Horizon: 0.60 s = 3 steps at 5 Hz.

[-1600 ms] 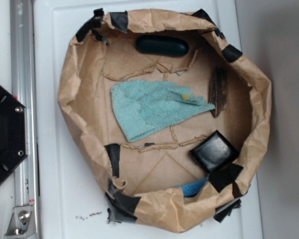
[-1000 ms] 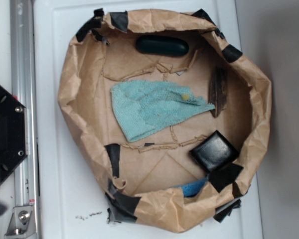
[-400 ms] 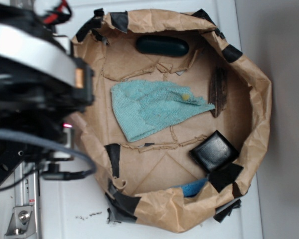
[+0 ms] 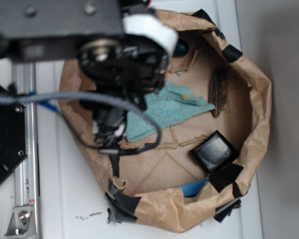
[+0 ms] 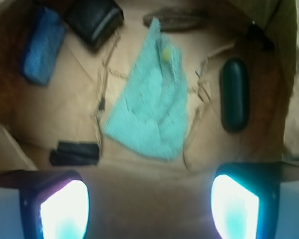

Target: Grab the blue cloth.

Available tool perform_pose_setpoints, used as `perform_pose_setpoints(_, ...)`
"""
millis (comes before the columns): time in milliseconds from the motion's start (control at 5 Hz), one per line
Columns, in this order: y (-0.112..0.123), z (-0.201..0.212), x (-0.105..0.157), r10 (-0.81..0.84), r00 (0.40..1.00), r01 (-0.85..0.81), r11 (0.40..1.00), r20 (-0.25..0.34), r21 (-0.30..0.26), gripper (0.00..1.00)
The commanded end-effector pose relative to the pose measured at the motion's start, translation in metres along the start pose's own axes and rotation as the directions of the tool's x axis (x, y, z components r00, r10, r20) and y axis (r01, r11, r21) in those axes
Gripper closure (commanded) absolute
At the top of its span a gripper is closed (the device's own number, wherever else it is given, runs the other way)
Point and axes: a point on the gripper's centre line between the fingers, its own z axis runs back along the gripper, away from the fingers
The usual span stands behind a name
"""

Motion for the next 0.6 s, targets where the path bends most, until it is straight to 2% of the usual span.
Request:
perform_pose_setpoints(0,0.015,-0.040,0.020,-0.009,0.999,0.008,1.000,-0.047,-0.021,0.00)
perform_pose_setpoints(200,0.000,-0.091,0.015,-0.147,0.980,0.143,0.989,-0.136,-0.034,0.00)
perform_pose_setpoints(400,-0.012,-0.114,0.014,-0.290,0.940,0.278,0.956,-0.178,-0.087,0.00)
